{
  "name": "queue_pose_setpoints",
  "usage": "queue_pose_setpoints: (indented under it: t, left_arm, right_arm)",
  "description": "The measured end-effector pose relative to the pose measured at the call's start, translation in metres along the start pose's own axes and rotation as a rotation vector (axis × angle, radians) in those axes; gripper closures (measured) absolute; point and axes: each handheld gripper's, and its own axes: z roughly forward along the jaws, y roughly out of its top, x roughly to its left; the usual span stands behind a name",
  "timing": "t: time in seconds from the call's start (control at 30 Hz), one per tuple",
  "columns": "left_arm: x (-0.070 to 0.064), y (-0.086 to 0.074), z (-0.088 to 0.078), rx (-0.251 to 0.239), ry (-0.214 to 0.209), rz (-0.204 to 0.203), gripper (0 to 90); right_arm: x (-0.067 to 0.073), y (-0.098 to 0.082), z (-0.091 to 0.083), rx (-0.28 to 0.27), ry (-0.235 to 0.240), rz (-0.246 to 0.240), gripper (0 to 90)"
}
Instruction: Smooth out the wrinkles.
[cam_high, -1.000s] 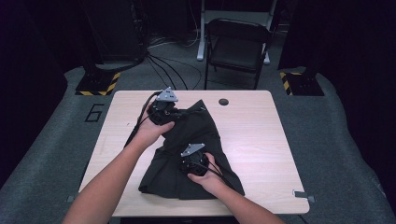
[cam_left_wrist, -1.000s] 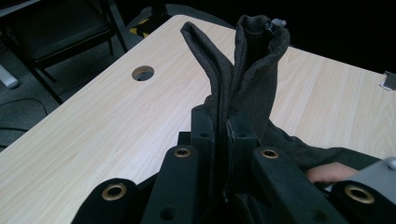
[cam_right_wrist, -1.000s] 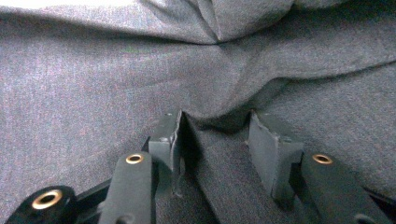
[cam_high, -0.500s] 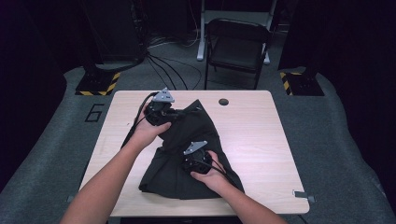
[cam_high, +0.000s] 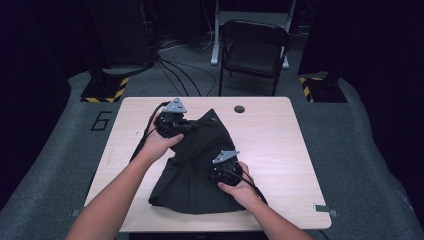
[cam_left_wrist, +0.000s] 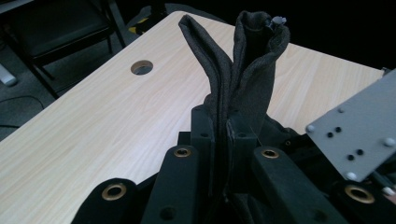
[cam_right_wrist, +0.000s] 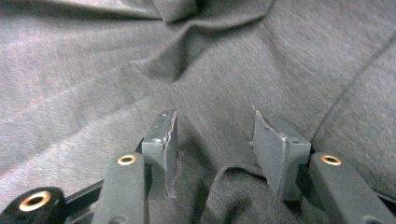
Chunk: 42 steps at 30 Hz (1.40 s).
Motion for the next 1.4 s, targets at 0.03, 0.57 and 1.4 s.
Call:
queue_pose_setpoints:
  t: [0.03, 0.57, 1.4]
  left_arm:
    - [0.0, 0.0, 0.0, 0.0, 0.0, 0.0, 84.1]
    - [-0.013, -0.016, 0.001, -0.031, -0.065, -0.017, 84.2]
    - [-0.019, -0.025, -0.002, -0.033, -0.102, -0.033, 84.1]
  right_arm:
    - [0.0, 0.0, 0.0, 0.0, 0.0, 0.0, 50.7]
    - [-0.007, -0.008, 0.01, 0.012, 0.013, 0.041, 54.5]
    - [-0.017, -0.013, -0.025, -0.032, 0.003, 0.064, 47.1]
